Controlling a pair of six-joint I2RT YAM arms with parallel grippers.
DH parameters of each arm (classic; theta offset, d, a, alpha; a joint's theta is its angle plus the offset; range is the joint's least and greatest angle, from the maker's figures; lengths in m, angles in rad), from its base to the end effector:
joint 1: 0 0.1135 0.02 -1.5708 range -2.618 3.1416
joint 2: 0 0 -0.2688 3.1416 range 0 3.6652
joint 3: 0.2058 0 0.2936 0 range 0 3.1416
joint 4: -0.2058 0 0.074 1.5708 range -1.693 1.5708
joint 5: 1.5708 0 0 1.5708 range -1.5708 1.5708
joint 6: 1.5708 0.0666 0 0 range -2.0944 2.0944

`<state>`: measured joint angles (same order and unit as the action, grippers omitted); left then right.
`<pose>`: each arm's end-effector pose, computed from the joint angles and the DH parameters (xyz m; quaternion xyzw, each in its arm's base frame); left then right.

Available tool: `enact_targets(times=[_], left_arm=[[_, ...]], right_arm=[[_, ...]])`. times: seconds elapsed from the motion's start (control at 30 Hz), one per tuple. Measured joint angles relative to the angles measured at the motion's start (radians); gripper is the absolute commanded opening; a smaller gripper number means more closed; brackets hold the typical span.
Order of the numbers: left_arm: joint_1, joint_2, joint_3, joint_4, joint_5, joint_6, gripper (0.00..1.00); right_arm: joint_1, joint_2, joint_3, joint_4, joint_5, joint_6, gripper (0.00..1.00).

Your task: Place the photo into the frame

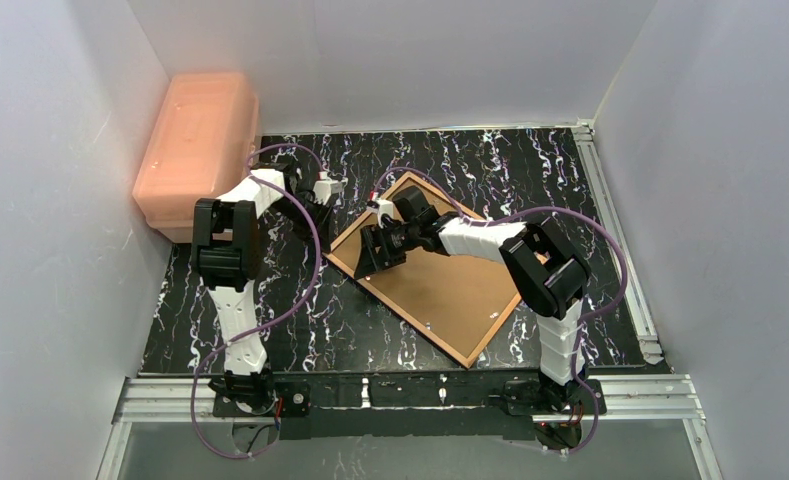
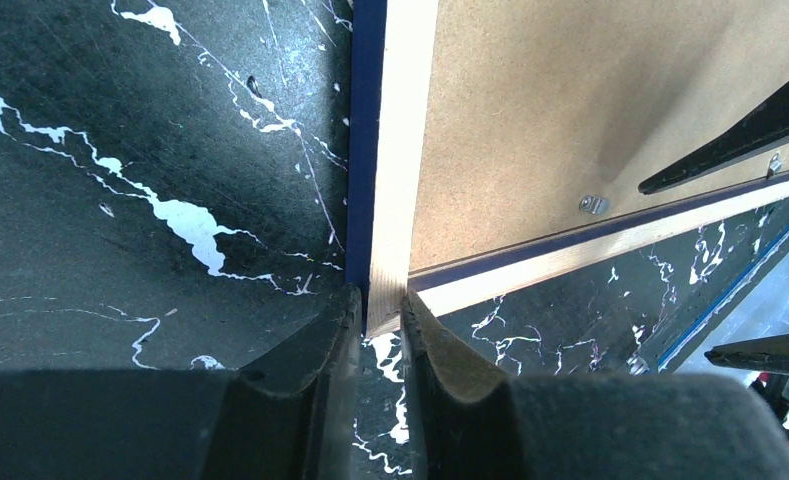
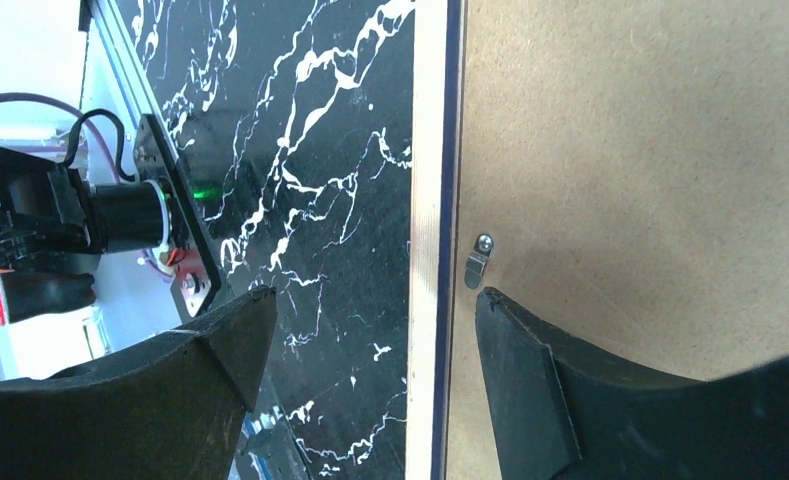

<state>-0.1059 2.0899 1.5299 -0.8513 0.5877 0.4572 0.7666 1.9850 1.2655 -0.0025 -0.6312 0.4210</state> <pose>0.4429 -0.0842 0.1173 0.2873 0.9101 -0.2710 0.1255 0.3183 0.3611 0.1309 -0.2748 0.8314 0.4534 0.1662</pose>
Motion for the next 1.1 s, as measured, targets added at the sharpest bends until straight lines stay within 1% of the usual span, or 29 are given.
enact_targets(times=[0.3,0.57,1.1], left_arm=[[0.0,-0.008,-0.006,0.008,-0.009,-0.004,0.14],[0.0,-0.01,-0.008,0.012,-0.019,-0.008,0.11],[0.0,-0.021,-0.019,0.023,-0.028,-0.012,0.11]], right_arm=[[0.011,0.01,-0.001,0.056,0.031,0.022,0.8],[0.021,0.019,-0.018,0.065,0.034,0.025,0.79],[0.032,0.021,-0.021,0.065,0.038,0.024,0.78]])
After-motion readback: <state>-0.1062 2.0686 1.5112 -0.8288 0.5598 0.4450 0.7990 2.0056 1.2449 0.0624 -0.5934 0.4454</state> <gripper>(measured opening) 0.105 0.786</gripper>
